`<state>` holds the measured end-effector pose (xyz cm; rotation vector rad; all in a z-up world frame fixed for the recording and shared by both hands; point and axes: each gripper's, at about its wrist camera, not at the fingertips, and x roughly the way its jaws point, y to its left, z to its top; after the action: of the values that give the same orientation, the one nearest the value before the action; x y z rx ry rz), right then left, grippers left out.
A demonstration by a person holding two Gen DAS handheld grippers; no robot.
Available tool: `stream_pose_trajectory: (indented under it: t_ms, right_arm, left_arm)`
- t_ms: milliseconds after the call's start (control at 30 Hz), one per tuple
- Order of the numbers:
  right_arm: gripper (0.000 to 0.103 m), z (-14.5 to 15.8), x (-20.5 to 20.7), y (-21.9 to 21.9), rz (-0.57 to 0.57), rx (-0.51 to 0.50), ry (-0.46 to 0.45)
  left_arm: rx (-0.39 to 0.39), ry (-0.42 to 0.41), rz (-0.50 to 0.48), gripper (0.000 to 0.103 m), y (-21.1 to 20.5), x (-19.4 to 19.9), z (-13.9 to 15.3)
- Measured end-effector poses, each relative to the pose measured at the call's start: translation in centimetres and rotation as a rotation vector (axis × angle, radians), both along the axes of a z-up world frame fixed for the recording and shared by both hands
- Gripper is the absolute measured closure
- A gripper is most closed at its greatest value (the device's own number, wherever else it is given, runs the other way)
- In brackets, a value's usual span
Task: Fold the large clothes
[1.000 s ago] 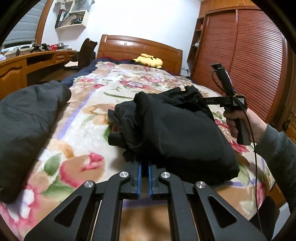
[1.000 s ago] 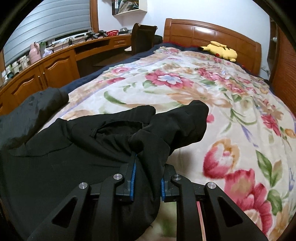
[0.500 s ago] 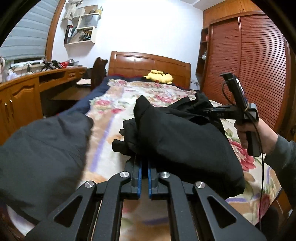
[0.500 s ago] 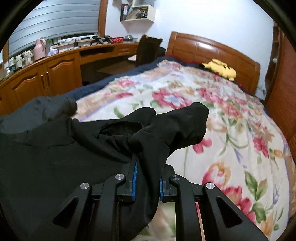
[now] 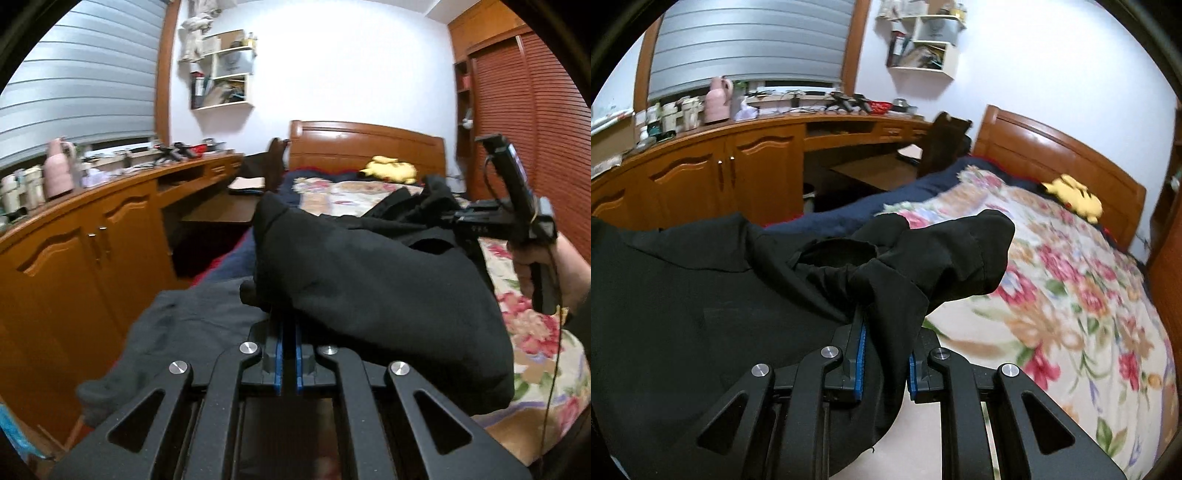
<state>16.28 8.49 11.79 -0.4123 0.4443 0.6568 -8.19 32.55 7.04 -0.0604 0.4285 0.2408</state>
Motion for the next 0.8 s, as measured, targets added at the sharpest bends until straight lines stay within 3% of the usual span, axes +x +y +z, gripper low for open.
stream_pose_trajectory:
  t_ms: [200, 333, 467, 600, 633, 700, 733, 800]
  right_arm:
    - [0.086, 0.7, -1.8, 6.5, 0.092, 0.024, -0.053]
    - [0.086, -0.6, -2.3, 9.5, 0.158, 0.063, -0.067]
    - [0.086, -2.8, -3.1, 12.0, 0.213, 0.064, -0.089]
    - [0.083, -6.5, -0.8, 13.4, 0.191, 0.021, -0.008]
    - [0.080, -7.5, -0.4, 13.7, 0.177, -0.003, 0.010]
    - [0.059, -9.0, 0.1, 13.5, 0.154, -0.015, 0.024]
    - [0.054, -9.4, 0.1, 13.1, 0.153, -0.010, 0.030]
    - [0.041, -9.7, 0.1, 12.7, 0.157, 0.000, 0.058]
  left_arm:
    - [0.024, -0.013, 0.122, 0.098, 5.6, -2.7, 0.4]
    - [0.046, 0.010, 0.213, 0.098, 8.8, -3.9, -0.4]
    - [0.029, 0.071, 0.258, 0.098, 10.9, -4.3, -3.0]
    - [-0.001, 0.125, 0.294, 0.098, 11.8, -4.8, -6.4]
    - [-0.013, 0.120, 0.293, 0.097, 11.8, -5.1, -6.6]
    - [-0.014, 0.106, 0.303, 0.085, 11.6, -5.7, -6.0]
    - [-0.016, 0.097, 0.309, 0.082, 11.6, -6.1, -5.5]
    - [-0.018, 0.058, 0.305, 0.062, 11.6, -7.0, -4.2]
